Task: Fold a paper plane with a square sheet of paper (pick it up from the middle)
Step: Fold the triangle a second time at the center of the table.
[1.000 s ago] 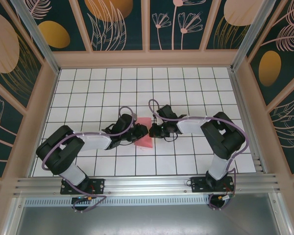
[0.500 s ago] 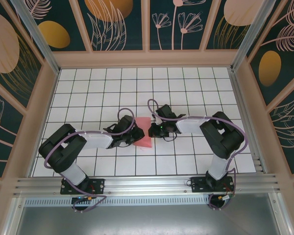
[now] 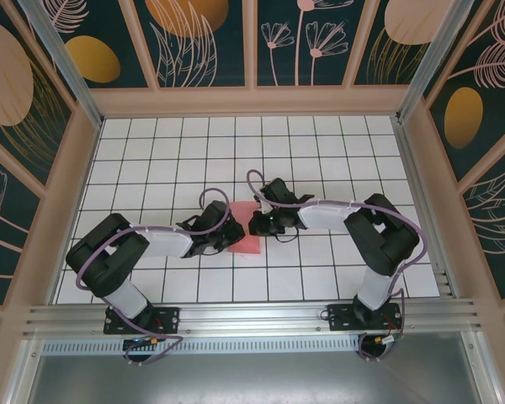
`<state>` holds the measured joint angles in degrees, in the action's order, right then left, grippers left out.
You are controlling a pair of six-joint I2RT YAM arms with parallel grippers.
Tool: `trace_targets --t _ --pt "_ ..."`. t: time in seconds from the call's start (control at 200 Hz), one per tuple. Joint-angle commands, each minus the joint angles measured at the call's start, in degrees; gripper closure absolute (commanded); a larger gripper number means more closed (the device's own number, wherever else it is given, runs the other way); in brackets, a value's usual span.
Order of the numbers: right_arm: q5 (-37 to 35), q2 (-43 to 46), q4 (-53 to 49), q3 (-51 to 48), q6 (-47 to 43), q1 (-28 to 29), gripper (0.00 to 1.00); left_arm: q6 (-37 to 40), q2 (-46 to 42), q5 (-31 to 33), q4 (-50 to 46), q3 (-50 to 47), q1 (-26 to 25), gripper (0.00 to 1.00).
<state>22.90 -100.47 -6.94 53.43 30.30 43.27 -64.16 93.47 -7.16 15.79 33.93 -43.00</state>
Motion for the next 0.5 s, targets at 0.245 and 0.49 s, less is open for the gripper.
trace_targets --t 0.245,0.49 --pt "-0.44 5.84 -4.77 -3.51 0.59 3.36 0.93 -0.82 1.80 1.42 -3.32 -2.27 0.47 0.89" --pt "-0.80 3.84 -5.81 -3.67 0.46 4.73 0.93 -0.91 1.71 1.36 -3.18 -2.51 0.46 0.89"
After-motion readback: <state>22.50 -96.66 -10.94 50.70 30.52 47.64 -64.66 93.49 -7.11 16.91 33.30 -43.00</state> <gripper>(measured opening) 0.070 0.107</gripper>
